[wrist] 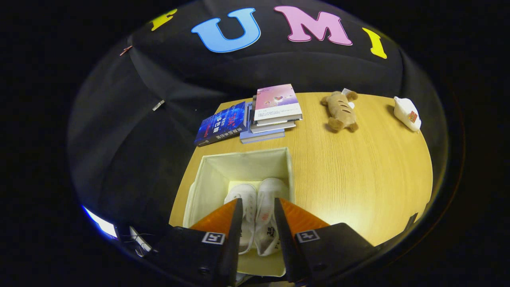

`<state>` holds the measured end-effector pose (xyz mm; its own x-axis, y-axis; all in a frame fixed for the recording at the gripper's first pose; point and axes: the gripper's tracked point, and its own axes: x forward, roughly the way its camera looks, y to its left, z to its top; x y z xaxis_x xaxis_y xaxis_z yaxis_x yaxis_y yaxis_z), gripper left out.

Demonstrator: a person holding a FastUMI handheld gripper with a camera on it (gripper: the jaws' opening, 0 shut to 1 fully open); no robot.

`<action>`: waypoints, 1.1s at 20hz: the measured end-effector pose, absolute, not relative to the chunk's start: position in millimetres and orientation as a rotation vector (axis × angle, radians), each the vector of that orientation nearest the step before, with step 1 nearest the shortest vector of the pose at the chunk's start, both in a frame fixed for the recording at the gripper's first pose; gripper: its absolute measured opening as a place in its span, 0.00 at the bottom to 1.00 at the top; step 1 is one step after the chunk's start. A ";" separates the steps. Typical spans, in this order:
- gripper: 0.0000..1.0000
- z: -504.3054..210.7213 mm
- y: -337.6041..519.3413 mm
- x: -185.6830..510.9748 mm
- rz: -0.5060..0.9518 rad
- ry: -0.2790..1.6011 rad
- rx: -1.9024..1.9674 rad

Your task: Open the storage box then place both shoes into the box .Put the left shoe in first, then the right shoe, with the right side of both shoes facing outward in a uniform manner.

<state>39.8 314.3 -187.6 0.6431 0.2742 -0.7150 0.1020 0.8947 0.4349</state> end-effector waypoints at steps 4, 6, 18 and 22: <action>0.89 -186.3 305.1 38.5 0.101 0.859 0.449; 0.94 -184.8 300.5 36.2 0.104 0.851 0.447; 0.99 -150.9 159.2 9.1 0.034 0.676 0.311; 0.99 -132.8 99.0 2.3 -0.003 0.583 0.281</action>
